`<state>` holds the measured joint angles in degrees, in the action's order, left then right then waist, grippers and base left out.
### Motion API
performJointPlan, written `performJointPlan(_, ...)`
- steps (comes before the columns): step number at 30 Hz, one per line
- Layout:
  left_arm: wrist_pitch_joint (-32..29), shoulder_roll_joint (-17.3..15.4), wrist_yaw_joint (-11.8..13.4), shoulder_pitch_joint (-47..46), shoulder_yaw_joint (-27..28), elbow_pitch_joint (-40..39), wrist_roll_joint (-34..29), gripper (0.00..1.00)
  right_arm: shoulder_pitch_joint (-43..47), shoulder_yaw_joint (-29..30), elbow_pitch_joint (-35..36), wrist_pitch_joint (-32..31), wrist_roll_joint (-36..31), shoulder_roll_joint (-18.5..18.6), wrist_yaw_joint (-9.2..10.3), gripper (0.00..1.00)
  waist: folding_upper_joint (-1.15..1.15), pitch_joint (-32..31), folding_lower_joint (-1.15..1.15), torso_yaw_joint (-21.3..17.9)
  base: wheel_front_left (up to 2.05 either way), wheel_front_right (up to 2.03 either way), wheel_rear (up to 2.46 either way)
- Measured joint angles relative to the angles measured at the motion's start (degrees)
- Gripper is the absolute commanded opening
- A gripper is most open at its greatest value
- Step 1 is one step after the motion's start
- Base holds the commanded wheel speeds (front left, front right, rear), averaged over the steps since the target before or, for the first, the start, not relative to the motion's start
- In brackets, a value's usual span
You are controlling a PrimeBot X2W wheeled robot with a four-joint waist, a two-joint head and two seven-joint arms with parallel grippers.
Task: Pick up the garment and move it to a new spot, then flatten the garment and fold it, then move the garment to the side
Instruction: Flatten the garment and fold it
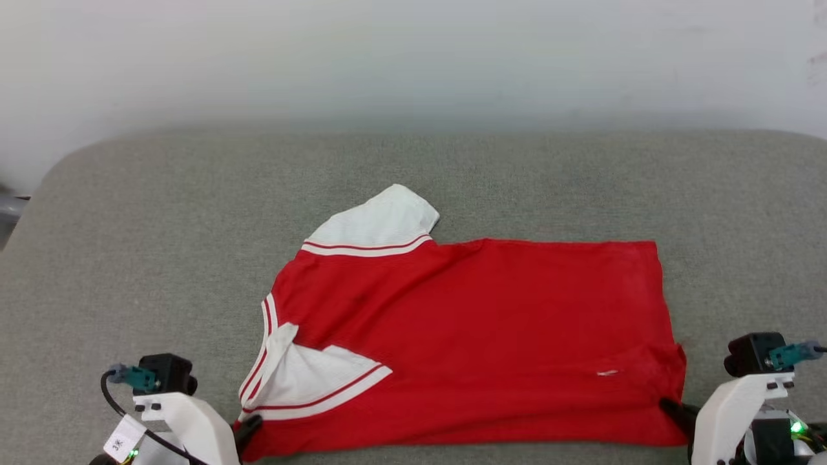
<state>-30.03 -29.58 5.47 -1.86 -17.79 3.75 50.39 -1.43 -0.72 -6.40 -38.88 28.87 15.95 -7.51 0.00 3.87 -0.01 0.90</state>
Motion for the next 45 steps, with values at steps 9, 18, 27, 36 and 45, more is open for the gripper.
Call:
performJointPlan(9,5.4,1.7,1.8,-0.5,-0.1,2.9,-3.3,1.0,2.8,1.6,1.0,5.6,-2.8,-2.4,0.01,1.0,0.0,0.8,0.0,-0.2,0.0,0.0,0.0)
performJointPlan(18,14.0,3.3,4.1,-3.4,2.3,2.7,-6.4,1.0,1.3,3.5,3.4,27.7,-9.5,-5.0,0.01,1.0,0.0,0.4,0.0,-1.7,0.0,0.0,0.0)
performJointPlan(27,26.2,4.8,4.4,-8.9,2.7,-0.6,-13.1,1.0,0.5,4.8,9.1,36.2,-14.0,-7.6,0.01,1.0,0.0,0.7,0.0,-2.5,0.0,0.0,0.0)
performJointPlan(36,30.0,5.9,2.4,-20.2,2.1,1.8,-15.3,1.0,-2.5,5.1,15.7,36.5,-15.4,-10.1,0.01,1.0,0.0,6.8,0.01,-3.2,0.0,0.0,0.0)
performJointPlan(45,22.5,4.2,-2.5,-34.9,1.1,11.0,-13.5,1.0,-6.4,3.6,16.5,36.7,-15.7,-11.6,0.01,1.0,0.0,14.1,0.02,-6.6,0.0,0.0,0.0)
